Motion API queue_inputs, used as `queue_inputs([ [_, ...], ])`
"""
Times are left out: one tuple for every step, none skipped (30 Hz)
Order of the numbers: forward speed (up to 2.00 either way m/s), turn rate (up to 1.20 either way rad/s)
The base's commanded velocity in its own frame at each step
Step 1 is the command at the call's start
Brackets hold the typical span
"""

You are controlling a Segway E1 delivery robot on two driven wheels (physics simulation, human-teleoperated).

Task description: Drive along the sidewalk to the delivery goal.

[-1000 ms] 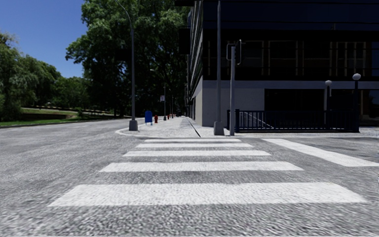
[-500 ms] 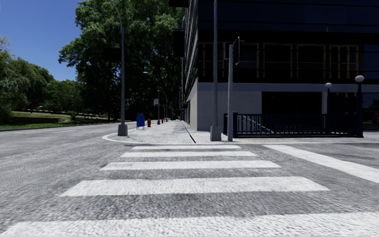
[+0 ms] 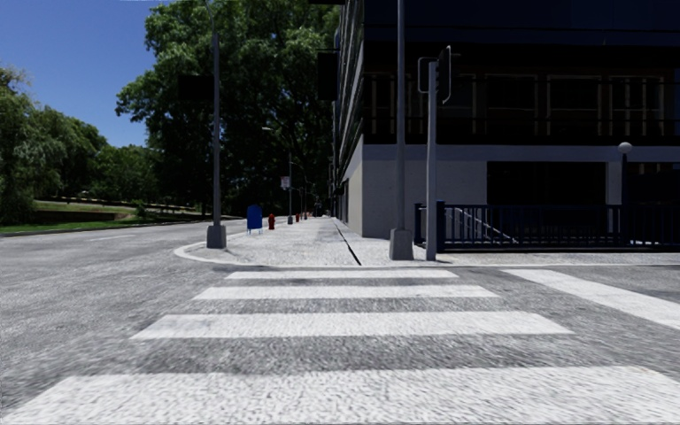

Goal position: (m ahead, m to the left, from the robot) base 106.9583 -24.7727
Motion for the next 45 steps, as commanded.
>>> queue_inputs([
  [2.0, 0.35],
  [2.0, 0.35],
  [2.0, 0.35],
  [2.0, 0.35],
  [2.0, 0.35],
  [2.0, 0.22],
  [2.0, 0.22],
  [2.0, 0.08],
  [2.0, 0.0],
  [2.0, 0.0],
  [2.0, 0.0],
  [2.0, 0.0],
  [2.0, 0.0],
  [2.0, 0.0],
  [2.0, 0.0],
  [2.0, 0.0],
  [2.0, 0.0],
  [2.0, 0.0],
  [2.0, 0.0],
  [2.0, 0.0],
  [2.0, 0.0],
  [2.0, 0.0],
  [2.0, 0.0],
  [2.0, 0.0],
  [2.0, 0.0],
  [2.0, 0.0],
  [2.0, 0.0],
  [2.0, 0.0],
  [2.0, 0.0],
  [2.0, 0.0],
  [2.0, 0.0],
  [2.0, 0.0],
  [2.0, 0.0],
  [2.0, 0.0],
  [2.0, 0.0],
  [2.0, 0.0],
  [2.0, 0.0],
  [2.0, 0.0],
  [2.0, 0.0],
  [2.0, 0.0],
  [2.0, 0.0],
  [2.0, 0.0],
  [2.0, 0.0],
  [2.0, 0.0],
  [2.0, 0.0],
])
